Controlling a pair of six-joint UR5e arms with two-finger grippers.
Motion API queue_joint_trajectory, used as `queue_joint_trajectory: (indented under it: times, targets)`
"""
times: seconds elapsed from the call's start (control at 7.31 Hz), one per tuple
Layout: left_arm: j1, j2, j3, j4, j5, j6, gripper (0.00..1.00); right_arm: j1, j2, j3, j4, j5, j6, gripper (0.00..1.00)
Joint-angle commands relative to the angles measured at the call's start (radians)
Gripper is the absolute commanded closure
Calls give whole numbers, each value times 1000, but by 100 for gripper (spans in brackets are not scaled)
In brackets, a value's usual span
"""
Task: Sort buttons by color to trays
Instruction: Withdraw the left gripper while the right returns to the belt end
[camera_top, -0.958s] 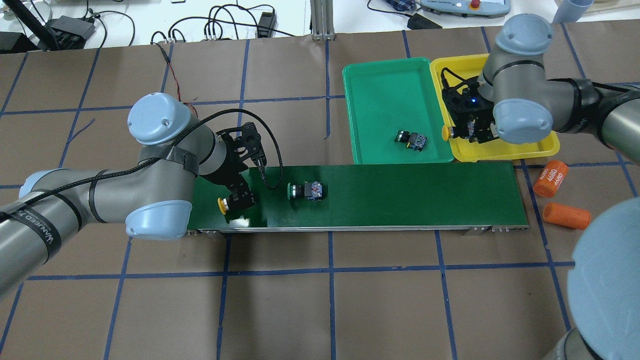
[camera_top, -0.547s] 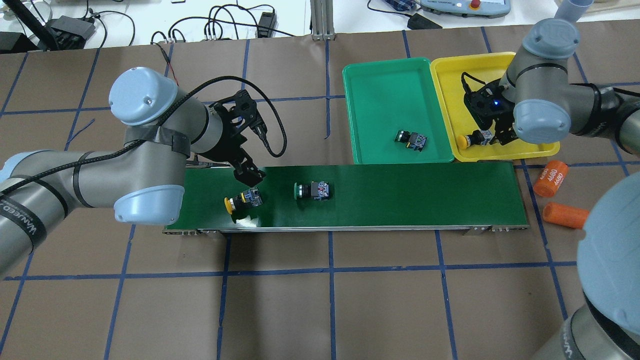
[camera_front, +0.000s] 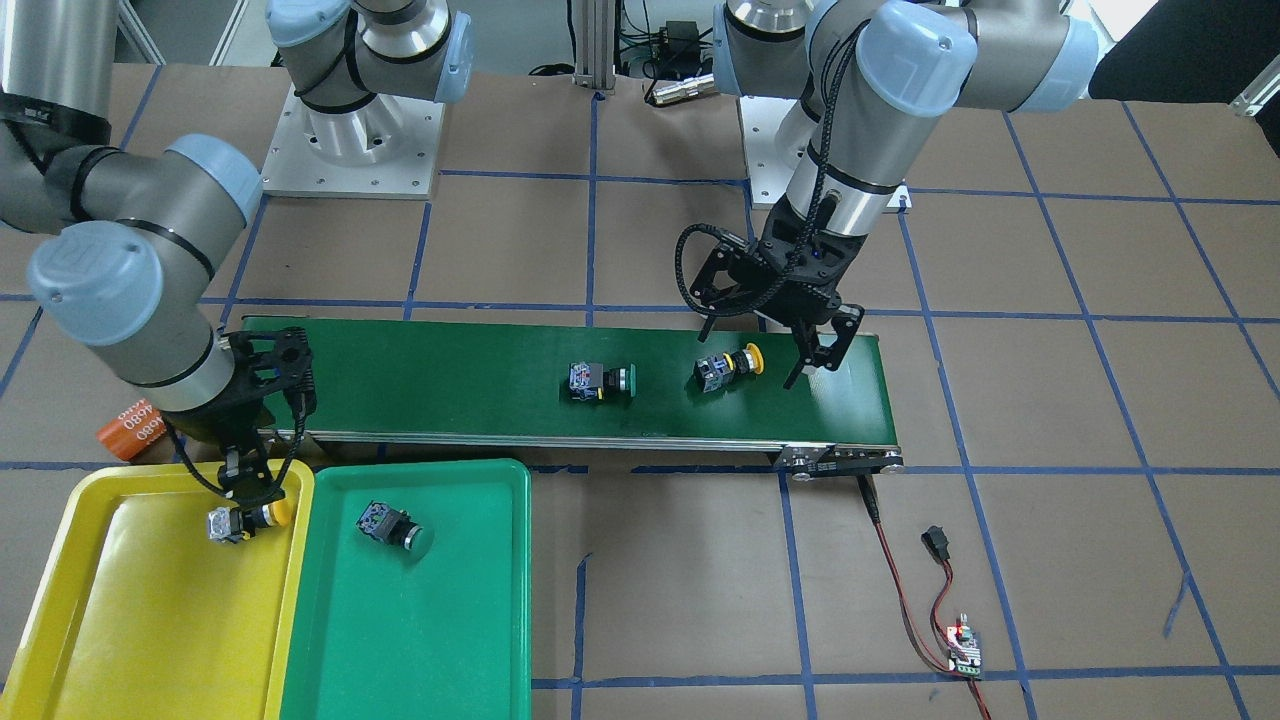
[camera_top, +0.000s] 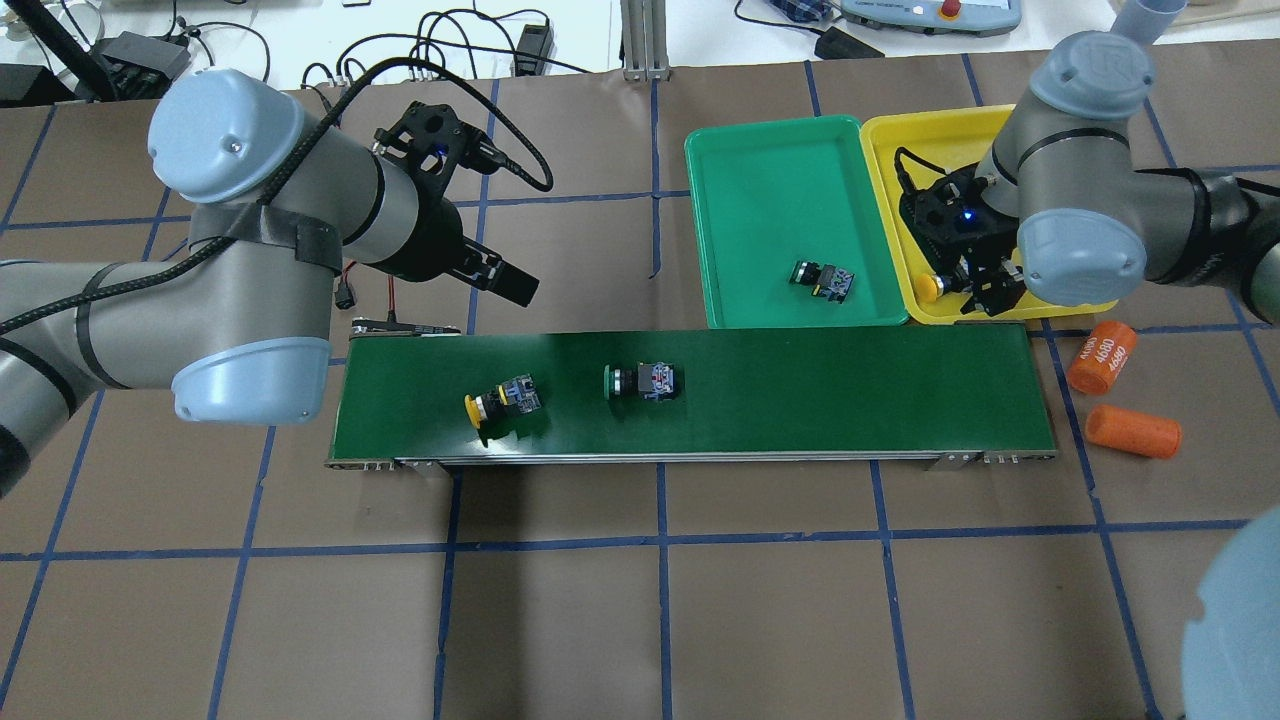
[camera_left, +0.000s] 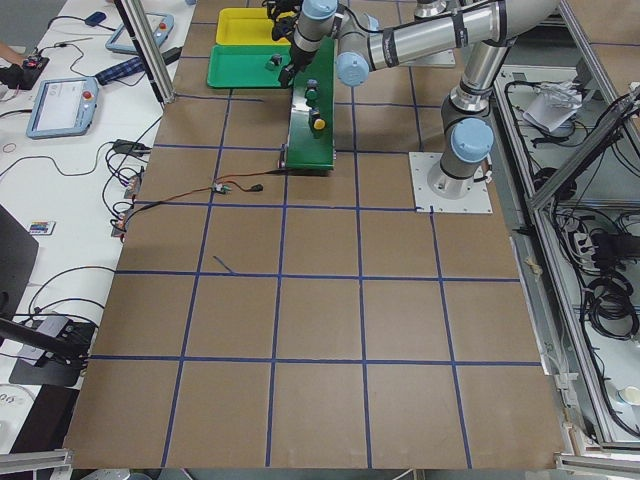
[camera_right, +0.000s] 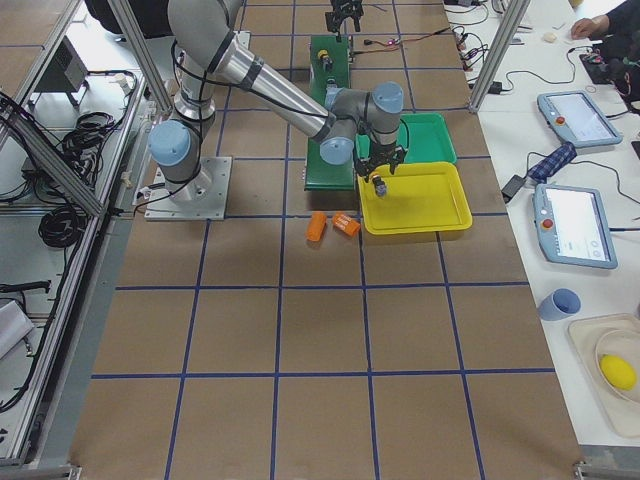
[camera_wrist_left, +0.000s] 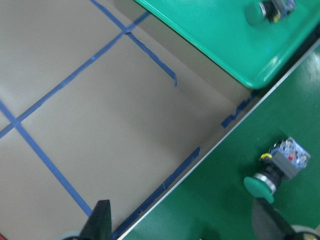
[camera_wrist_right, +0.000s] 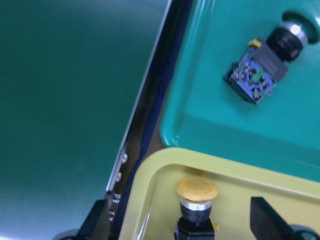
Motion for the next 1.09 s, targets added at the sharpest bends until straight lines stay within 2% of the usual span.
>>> queue_joint_trajectory:
  times: [0.0, 0.14, 0.27, 0.41, 0.96]
  targets:
    - [12, 25, 109, -211, 131, -146, 0, 95, -65, 77, 9, 2, 144, 0]
    - [13, -16, 224, -320, 142, -176, 0, 133, -101, 131, 4, 6, 235, 0]
    - [7, -20, 325, -493, 210, -220, 0, 176, -120, 155, 4, -2, 326, 0]
    - [1, 29, 348, -633, 235, -225, 0, 212, -119, 159, 3, -4, 375, 0]
    - [18, 83, 245, -604, 231, -239, 0, 310, -123, 180, 4, -11, 549, 0]
